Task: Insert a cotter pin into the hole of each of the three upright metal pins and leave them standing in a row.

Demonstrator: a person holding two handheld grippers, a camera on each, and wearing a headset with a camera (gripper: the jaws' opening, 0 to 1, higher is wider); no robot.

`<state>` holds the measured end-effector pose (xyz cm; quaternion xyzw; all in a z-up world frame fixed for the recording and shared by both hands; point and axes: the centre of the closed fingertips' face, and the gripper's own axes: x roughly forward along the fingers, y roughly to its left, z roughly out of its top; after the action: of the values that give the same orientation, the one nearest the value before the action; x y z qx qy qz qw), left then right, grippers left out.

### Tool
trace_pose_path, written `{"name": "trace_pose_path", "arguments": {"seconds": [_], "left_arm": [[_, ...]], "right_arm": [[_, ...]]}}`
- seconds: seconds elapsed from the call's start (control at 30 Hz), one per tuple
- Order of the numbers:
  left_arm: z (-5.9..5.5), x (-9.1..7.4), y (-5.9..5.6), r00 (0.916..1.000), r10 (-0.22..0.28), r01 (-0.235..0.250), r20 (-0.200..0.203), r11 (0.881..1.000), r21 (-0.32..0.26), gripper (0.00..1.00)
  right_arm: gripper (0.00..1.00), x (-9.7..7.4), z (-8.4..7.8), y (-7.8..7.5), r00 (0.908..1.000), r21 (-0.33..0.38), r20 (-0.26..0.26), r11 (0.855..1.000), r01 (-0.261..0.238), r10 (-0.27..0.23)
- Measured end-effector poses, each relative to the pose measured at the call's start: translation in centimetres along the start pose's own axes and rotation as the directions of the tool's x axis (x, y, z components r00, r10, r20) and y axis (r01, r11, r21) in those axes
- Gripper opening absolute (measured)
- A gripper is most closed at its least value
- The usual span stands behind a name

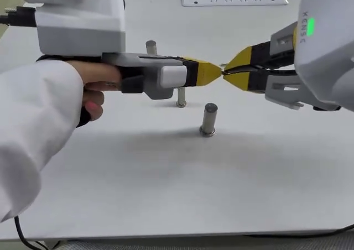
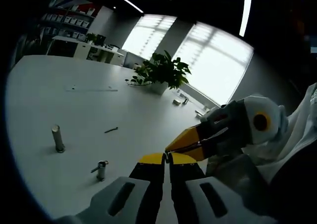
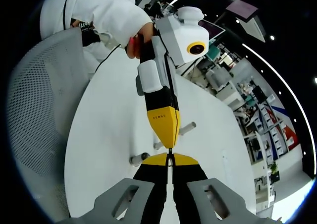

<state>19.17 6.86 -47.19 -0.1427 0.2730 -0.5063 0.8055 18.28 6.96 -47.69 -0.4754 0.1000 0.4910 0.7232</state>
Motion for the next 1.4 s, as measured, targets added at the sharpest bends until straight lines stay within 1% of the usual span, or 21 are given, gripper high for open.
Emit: {"name": "trace_pose_path", "arguments": {"seconds": [0.07,0.3,0.33,0.37,0.43,0.5,0.7,0.77,0.83,0.93,1.0,1.13,1.17,1.2,1.23,1.27,1.3,1.33,1.37,1.4], "left_arm": [[0.0,0.0,0.0,1.0,-0.006,0.006,0.0,1.0,-0.003,0.0],[-0.2,-0.1,-0.1,0.9997,-0.019,0.018,-0.018,1.0,-0.004,0.0],[-0.2,-0.1,-0.1,0.9997,-0.018,0.018,-0.018,1.0,-0.004,0.0],[-0.1,-0.1,0.0,0.9999,-0.011,0.011,-0.006,1.0,0.014,0.0],[0.0,-0.1,0.0,0.9999,-0.01,0.01,-0.004,1.0,0.012,0.0],[-0.1,-0.1,0.0,0.9999,-0.009,0.009,-0.007,1.0,-0.015,0.0],[-0.2,0.0,0.0,0.9999,-0.011,0.011,-0.005,0.999,-0.034,0.0],[-0.2,0.1,0.0,1.0,-0.006,0.006,-0.008,0.999,-0.033,0.0],[-0.2,0.1,0.0,1.0,-0.001,0.001,-0.003,0.999,-0.032,0.0],[-0.4,0.2,-0.1,0.9999,0.001,-0.002,-0.011,1.0,-0.025,0.0],[-0.5,0.3,-0.2,0.9999,0.004,-0.004,-0.015,1.0,-0.013,0.0],[-0.8,0.4,-0.3,0.9997,0.005,-0.005,-0.024,1.0,-0.013,0.0],[-0.8,0.4,-0.3,0.9997,0.005,-0.005,-0.023,1.0,-0.016,0.0],[-0.8,0.3,-0.3,0.9997,0.005,-0.006,-0.024,1.0,-0.018,0.0],[-0.9,0.3,-0.3,0.9996,0.005,-0.005,-0.028,1.0,-0.019,0.0],[-1.1,0.3,-0.4,0.9994,0.006,-0.007,-0.034,1.0,-0.014,0.0],[-1.3,0.2,-0.4,0.9991,0.011,-0.011,-0.042,1.0,-0.006,0.0],[-1.4,0.2,-0.4,0.9988,0.014,-0.014,-0.046,1.0,0.001,0.0],[-1.6,0.1,-0.4,0.9986,0.013,-0.012,-0.051,1.0,0.006,0.0],[-1.7,0.0,-0.4,0.9984,0.013,-0.012,-0.055,1.0,0.011,0.0]], "right_arm": [[0.0,-0.1,0.2,0.0,1.0,-0.002,0.004,1.0,0.004,-0.004],[0.0,-0.2,0.4,0.0,1.0,-0.014,0.008,1.0,0.004,-0.004],[0.0,-0.2,0.4,0.0,1.0,-0.016,0.008,1.0,0.004,-0.004],[0.0,-0.3,0.5,-0.1,0.9999,-0.024,0.007,1.0,0.011,-0.011],[0.0,-0.3,0.5,-0.2,0.9999,-0.031,0.005,0.999,0.013,-0.013],[0.0,-0.3,0.5,-0.1,0.9999,-0.028,0.006,1.0,0.013,-0.013],[0.0,-0.2,0.9,0.0,0.9999,-0.043,0.005,0.999,0.017,-0.016],[0.0,-0.2,0.8,0.0,0.9999,-0.034,0.005,0.999,0.014,-0.014],[0.0,-0.3,0.7,0.0,0.9998,-0.04,0.006,0.999,0.017,-0.017],[0.0,-0.3,0.6,0.2,1.0,-0.049,0.007,0.999,0.006,-0.006],[0.0,-0.4,0.6,0.3,1.0,-0.065,0.006,0.998,0.003,-0.003],[0.0,-0.3,0.9,0.2,0.9999,-0.116,0.01,0.993,-0.01,0.011],[0.0,-0.4,0.1,0.0,0.9999,-0.098,-0.003,0.995,0.014,-0.014],[0.0,-0.2,0.3,-0.1,0.9998,-0.128,0.012,0.992,0.019,-0.018],[0.04,-0.5,-0.7,0.0,0.9995,-0.123,-0.015,0.992,0.026,-0.028],[0.1,-0.4,-1.0,0.1,0.9995,-0.109,-0.007,0.994,0.029,-0.03],[0.15,-0.3,-1.1,0.4,0.9999,-0.053,0.009,0.999,0.012,-0.012],[0.17,-0.3,-1.2,0.3,0.9997,-0.022,0.013,1.0,0.019,-0.018],[0.19,-0.4,-0.8,-0.2,0.9991,-0.018,0.027,0.999,0.033,-0.033],[0.2,-0.4,-1.0,-0.4,0.9991,-0.008,0.026,0.999,0.032,-0.032]]}}
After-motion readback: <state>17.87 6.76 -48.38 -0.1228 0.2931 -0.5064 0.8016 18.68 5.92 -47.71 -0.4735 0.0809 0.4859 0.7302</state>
